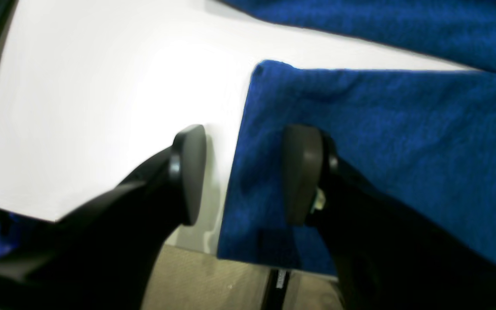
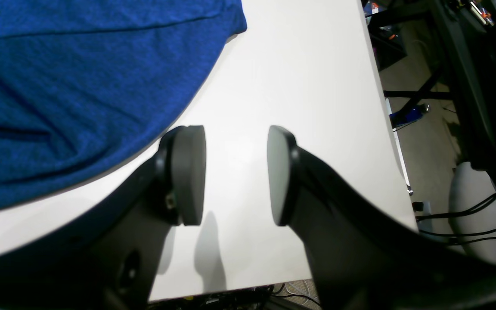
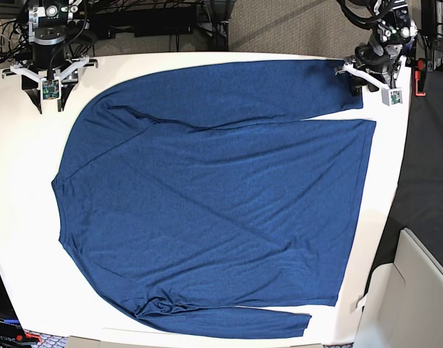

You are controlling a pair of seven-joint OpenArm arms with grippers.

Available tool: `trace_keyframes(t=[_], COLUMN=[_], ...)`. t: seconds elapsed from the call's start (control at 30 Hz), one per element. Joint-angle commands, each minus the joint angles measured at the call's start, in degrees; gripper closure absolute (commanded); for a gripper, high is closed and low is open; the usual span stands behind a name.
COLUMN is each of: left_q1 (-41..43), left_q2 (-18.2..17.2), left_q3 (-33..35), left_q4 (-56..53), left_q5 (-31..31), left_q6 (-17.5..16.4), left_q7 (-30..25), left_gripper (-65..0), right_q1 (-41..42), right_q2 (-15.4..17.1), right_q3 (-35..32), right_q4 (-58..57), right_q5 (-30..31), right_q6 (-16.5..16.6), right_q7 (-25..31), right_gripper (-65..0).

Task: Fold the T-shirt properly
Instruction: 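Lower both grippers to the shirt's shoulder corners and grasp them, then drag the grasped shoulder corners outward with both grippers to smooth the shirt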

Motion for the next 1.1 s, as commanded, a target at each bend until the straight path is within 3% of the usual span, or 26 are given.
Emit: trace_keyframes(t=[0.0,0.23,0.33,0.43,0.63,0.77,0.87,0.93,1.07], left_q1=[1.08,2.83,2.75,2.57,2.31,2.22,2.22,2.22,2.22], left_q2=[-0.05,-0.49,-1.72,-1.99,-1.99,-1.99,-1.99,-1.99,-1.99], left_q3=[0.15,1.74,4.29,5.61,4.90,4.81,4.81,4.81,4.81], left_q4=[0.01,0.01,0.01,-0.08,0.01,0.10,0.10,0.10,0.10], left_q5=[-2.03,-7.13,-7.22,-7.05,-6.78,-6.78,-6.78,-6.78,-6.78], left_q6=[-0.85,-1.03,-4.37,-8.85,-9.11,-9.11,-9.11,-9.11,-9.11], left_q7=[2.48,3.45,4.33,4.42,4.50,4.15,4.15,4.15,3.98], left_gripper=[-28.0,-27.8,-26.0,-18.6,0.0,-0.2,-0.2,-0.2,-0.2], right_q1=[-0.17,0.27,0.71,0.97,2.82,5.54,7.83,9.15,12.22], right_q2=[0.39,0.30,-1.54,-1.98,-3.39,-3.48,-3.56,-3.56,-3.48], right_q3=[0.45,0.45,0.45,0.45,0.36,0.18,0.27,0.36,0.36], right_q4=[0.94,0.94,0.94,0.94,0.94,0.94,0.94,0.94,0.94], right_q5=[0.02,0.02,0.02,0.02,0.02,0.02,2.13,5.73,15.49], right_q6=[-0.64,-0.64,-0.64,-0.64,-0.55,0.24,5.51,7.62,8.24], right_q7=[1.38,1.38,1.29,0.85,-6.62,-14.71,-18.84,-21.22,-26.14], right_gripper=[-24.2,-24.2,-24.2,-24.2,-24.2,-24.4,-24.4,-24.4,-24.4])
